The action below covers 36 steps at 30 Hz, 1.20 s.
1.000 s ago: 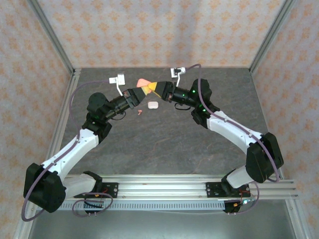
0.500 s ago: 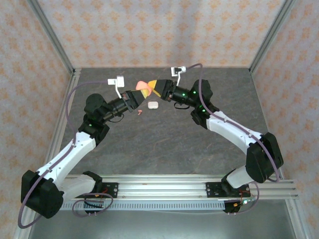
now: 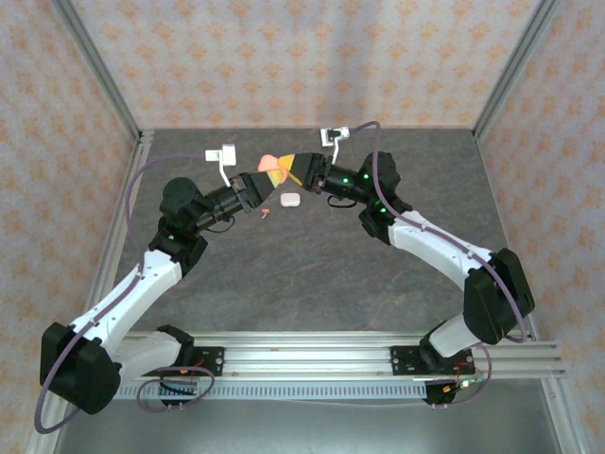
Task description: Insert wireless bluetooth earbuds into charging case
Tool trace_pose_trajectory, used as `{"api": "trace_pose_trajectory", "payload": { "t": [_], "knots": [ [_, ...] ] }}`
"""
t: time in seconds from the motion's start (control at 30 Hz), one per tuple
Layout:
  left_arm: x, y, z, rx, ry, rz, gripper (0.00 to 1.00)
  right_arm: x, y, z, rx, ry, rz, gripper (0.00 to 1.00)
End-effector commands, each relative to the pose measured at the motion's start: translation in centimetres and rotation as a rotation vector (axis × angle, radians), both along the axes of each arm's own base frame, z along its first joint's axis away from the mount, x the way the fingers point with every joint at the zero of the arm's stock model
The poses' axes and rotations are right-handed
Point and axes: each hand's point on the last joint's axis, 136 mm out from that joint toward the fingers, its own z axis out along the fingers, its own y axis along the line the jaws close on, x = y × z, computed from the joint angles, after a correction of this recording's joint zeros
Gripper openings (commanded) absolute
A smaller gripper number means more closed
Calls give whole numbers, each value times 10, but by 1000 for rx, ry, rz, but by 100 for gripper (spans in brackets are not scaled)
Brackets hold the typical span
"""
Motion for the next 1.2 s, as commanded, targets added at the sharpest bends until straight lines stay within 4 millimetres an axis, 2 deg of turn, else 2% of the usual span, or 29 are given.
{"api": "trace_pose_trajectory", "payload": {
  "t": [0.0,0.07,0.17,0.33,0.43,0.53,0.77,0.83,1.0,1.17],
  "knots": [
    [-9,-4,28,-27,-74,-47,0,-9,4,16,23,-74,41,24],
    [-10,-4,28,-23,-73,-51,0,-8,4,15,18,-73,37,19],
    [-10,-4,28,-8,-72,-48,9,-8,3,14,15,-79,31,13],
    [-12,-3,28,25,-75,-44,42,-7,-2,9,-15,-95,-8,10],
    [-13,-3,28,43,-71,-41,52,-6,-6,6,-35,-104,-29,10],
    [-12,-2,27,51,-65,-36,57,-5,-10,6,-46,-112,-42,10],
    [-6,13,18,87,-25,-20,60,-2,-22,3,-115,-151,-73,10],
    [-5,16,16,83,-15,-44,60,-3,-25,-4,-180,-177,-78,10],
    [-16,8,15,106,-37,-138,59,-13,-27,-14,-311,-259,-49,10],
    [-20,4,6,143,-37,-183,54,-21,-27,-12,-324,-295,-9,10]
  ]
}}
